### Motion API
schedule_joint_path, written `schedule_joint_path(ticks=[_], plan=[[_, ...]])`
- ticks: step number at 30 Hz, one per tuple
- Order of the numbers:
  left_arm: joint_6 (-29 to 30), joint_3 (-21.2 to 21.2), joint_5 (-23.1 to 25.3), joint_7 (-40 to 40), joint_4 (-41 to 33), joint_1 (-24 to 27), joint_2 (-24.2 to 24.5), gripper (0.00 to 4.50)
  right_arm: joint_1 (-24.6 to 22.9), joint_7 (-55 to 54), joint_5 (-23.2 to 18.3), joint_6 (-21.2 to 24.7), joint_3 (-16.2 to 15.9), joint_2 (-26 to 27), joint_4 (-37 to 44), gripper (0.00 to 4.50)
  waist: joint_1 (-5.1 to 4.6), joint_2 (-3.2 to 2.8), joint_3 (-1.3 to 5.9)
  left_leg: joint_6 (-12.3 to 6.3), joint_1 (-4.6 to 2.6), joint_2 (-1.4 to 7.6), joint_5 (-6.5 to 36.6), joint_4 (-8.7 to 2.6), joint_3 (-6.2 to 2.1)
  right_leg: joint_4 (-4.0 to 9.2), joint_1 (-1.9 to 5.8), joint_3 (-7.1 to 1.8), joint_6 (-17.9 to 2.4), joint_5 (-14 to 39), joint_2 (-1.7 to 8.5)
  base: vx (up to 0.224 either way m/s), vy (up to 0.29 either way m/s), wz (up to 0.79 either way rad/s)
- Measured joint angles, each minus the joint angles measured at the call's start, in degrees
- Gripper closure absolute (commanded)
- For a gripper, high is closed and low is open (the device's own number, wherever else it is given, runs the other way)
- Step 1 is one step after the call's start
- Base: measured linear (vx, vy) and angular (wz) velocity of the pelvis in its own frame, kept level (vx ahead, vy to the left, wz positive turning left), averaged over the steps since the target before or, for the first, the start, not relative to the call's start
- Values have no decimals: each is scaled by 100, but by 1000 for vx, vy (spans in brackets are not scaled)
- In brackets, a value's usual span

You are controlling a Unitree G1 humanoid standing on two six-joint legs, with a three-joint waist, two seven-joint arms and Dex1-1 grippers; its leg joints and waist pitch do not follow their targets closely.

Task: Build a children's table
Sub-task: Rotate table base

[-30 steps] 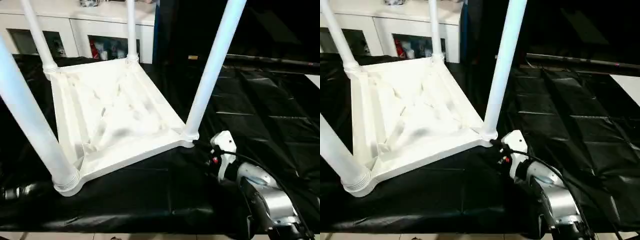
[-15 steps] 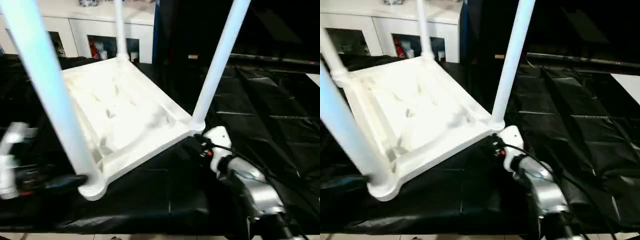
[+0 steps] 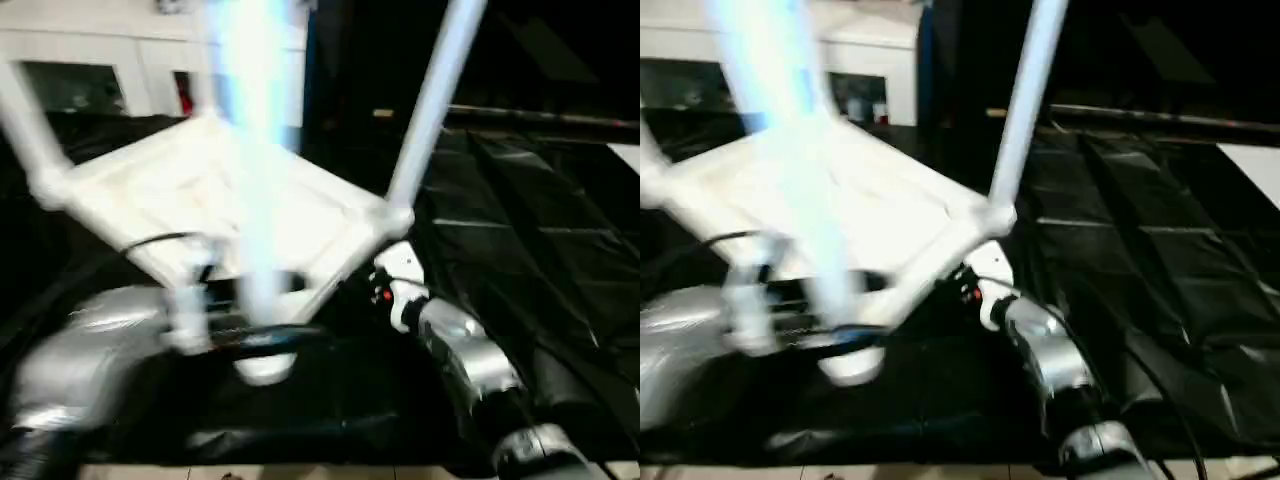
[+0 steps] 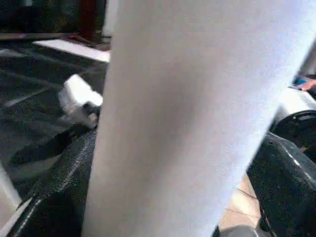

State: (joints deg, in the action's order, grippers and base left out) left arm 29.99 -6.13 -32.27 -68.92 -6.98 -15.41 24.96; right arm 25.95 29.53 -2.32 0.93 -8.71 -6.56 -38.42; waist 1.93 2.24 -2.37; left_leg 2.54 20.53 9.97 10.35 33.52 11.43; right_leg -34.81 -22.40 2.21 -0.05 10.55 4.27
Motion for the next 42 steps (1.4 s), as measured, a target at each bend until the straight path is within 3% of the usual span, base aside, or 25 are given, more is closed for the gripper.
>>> schedule_joint_path(ticks=[8, 9, 12, 20, 26, 30, 35, 42], plan=[[-1038, -728, 929, 481, 829, -626, -867, 7, 306, -166, 53, -214, 156, -12, -487, 171, -59, -23, -5, -2, 48, 4, -1, 10, -2, -14, -51, 3, -1, -1, -3, 0, 0, 0], [-1397, -805, 1230, 728, 1173, -761, -975, 7, 321, -190, 68, -273, 170, -35, -515, 171, -47, -36, -13, -2, 50, 4, -1, 13, -3, -14, -51, 6, -2, -1, -3, 0, 0, 0], [-1835, -849, 1710, 1166, 1753, -989, -1037, 7, 320, -168, 63, -367, 231, -94, -518, 171, -48, -61, -28, -2, 50, 5, -1, 16, -4, -17, -51, 6, -4, -3, -3, 0, 0, 0], [-2692, -837, 2109, 1742, 2536, -1186, -1365, 7, 39, 470, -160, -424, 278, -460, -66, 171, 29, -89, -32, -3, 56, 6, -1, 33, -4, -17, -43, 9, -7, -6, 2, 0, 0, 0], [-2766, -699, 1651, 940, 2525, -1043, -1211, 7, -516, 1532, -583, -135, 372, -1138, 1007, 171, 53, -113, -36, -4, 57, 7, -1, 30, -5, -17, -45, 13, -8, -7, 2, 0, 0, 0], [-2820, -787, 1618, 467, 2611, -1030, -977, 7, -786, 2055, -836, 138, 347, -1421, 1609, 171, 57, -124, -39, -4, 56, 8, -1, 30, -6, -16, -46, 14, -8, -7, 1, 0, 0, 0], [-2931, -818, 1790, -167, 3214, -1273, -385, 7, -1029, 2496, -933, 463, 297, -1881, 2216, 171, 92, -174, -51, -4, 54, 8, -1, 31, -6, -16, -43, 14, -8, -7, 2, 0, 0, 0], [-3757, -900, 2246, -584, 4104, -1880, 5, 79, -1214, 2975, -1068, 1047, 73, -2168, 2959, 171, 184, -210, -61, -4, 57, 8, -1, 31, -6, -18, -45, 15, -9, -8, 3, 0, 0, 0]])
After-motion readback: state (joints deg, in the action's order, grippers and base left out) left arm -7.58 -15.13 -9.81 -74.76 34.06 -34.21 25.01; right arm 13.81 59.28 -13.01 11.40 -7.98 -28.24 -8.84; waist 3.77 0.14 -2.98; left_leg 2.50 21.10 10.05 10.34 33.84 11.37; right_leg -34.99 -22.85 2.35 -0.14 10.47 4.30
